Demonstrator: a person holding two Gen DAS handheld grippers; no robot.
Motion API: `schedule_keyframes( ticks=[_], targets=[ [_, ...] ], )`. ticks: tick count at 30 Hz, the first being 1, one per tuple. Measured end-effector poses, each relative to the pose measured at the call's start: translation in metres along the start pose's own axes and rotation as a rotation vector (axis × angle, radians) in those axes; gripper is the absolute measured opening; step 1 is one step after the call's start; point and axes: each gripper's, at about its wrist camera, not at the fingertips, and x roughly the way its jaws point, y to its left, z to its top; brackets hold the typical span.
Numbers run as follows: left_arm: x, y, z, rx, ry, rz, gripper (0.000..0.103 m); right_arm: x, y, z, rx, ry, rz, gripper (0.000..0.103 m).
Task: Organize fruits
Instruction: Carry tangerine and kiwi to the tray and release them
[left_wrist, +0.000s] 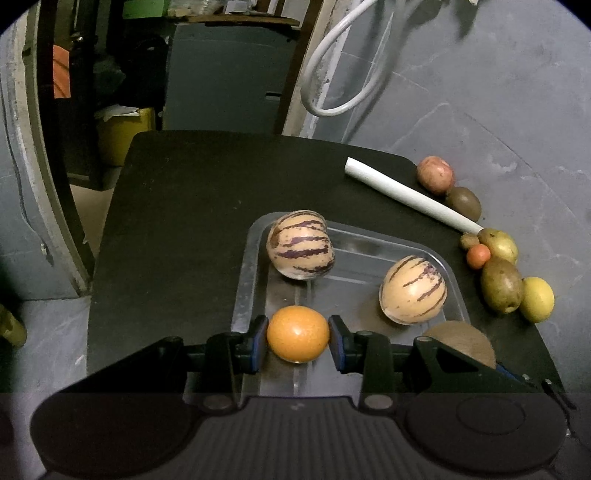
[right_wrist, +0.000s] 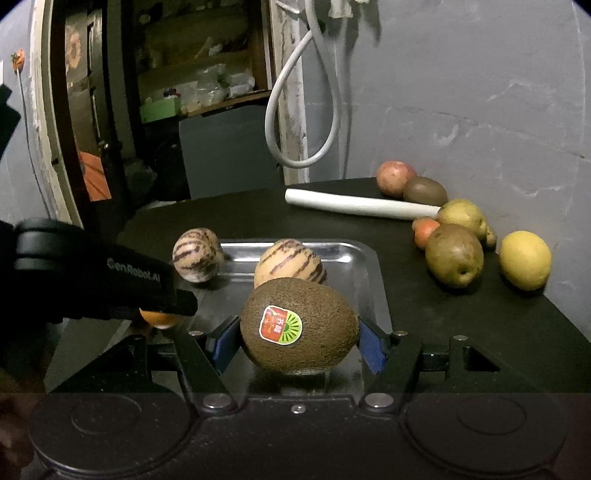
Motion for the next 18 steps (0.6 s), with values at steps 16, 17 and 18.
schedule_keyframes(
  ticks=[16,17,18],
  targets=[
    [0.0046,-0.0016,-0.0003,0.012,0.010,-0.019,0.039,0.0086,0.0057,-0.0023,-0.041,0.046,-0.022,0.071],
    [0.0046,-0.0007,0.0002,0.006,0.012,-0.023,0.039,0.0091,0.0058,-0.0019,-0.045,0.050,-0.022,0.071],
    [0.0043,0.0009,0.0009,0.000,0.015,-0.031,0.042,0.0100,0.0052,-0.0020,-0.047,0.055,-0.022,0.071]
  ],
)
